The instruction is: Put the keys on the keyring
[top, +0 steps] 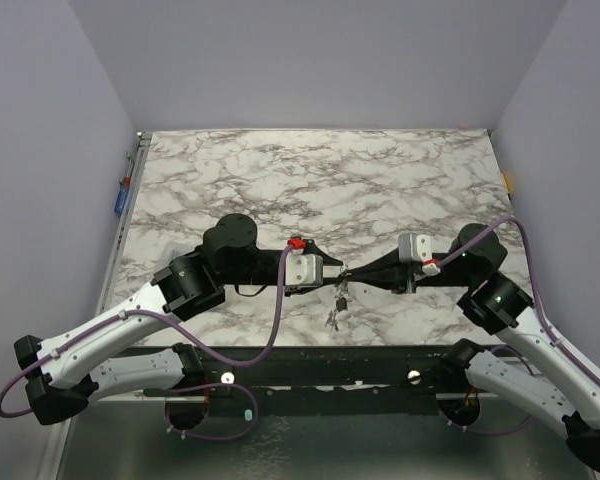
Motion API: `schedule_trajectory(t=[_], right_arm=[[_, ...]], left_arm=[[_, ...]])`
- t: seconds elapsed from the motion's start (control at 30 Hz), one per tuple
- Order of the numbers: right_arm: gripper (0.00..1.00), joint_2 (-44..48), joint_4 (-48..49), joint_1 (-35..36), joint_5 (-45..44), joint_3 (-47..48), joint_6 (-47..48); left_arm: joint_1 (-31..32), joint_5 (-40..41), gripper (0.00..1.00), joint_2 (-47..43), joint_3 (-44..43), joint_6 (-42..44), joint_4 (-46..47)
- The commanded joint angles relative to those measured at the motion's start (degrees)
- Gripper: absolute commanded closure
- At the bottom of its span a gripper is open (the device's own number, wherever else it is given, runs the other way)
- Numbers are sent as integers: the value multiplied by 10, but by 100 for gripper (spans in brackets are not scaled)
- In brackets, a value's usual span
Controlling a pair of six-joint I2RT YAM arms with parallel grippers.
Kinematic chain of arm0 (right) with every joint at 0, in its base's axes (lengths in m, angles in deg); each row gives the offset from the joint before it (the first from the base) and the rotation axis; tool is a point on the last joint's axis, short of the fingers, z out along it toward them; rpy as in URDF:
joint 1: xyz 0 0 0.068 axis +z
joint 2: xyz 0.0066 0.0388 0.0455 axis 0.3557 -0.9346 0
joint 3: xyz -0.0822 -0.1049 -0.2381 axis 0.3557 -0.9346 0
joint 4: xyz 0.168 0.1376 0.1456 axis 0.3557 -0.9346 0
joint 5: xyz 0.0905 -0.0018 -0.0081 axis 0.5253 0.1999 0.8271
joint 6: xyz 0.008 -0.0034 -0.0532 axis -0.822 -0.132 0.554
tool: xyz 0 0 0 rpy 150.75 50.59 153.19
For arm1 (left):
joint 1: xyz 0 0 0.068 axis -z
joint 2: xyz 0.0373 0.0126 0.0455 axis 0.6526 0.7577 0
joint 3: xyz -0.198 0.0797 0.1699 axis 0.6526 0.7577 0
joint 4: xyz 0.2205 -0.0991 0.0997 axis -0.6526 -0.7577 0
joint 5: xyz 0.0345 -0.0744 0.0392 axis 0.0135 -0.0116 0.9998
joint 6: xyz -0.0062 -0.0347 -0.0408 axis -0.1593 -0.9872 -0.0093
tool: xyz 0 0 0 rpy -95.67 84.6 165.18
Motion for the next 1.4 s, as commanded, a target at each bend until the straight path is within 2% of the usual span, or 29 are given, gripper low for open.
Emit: schedule_trajectory(t=[0.0,0.17,0.5,0.77,0.83,0.93,1.03,1.1,1.27,1.37], right_arm=[[99,13,16,1,6,21,0],[99,18,25,1,0,20,0],[99,19,65,1,-6,13,-15],[99,4,130,1,4,13,-52],[99,-2,135,1,9,14,-53],[99,-4,140,1,11,12,-54],[99,-4,137,1,16,10,-57],[95,-2,128,1,18,11,-55],[69,10,71,1,2,19,-24],[61,18,36,1,-12,27,1]], left_arm=[[2,-24,65,9,10,-15,33],[2,-6,65,6,22,-15,41],[2,11,81,2,40,-23,77],[2,10,83,6,52,-34,107],[2,14,86,7,54,-43,117],[2,26,100,11,58,-62,136],[2,32,100,19,58,-68,141],[2,38,100,22,57,-70,142],[2,69,100,24,53,-63,133],[2,76,100,25,48,-56,123]])
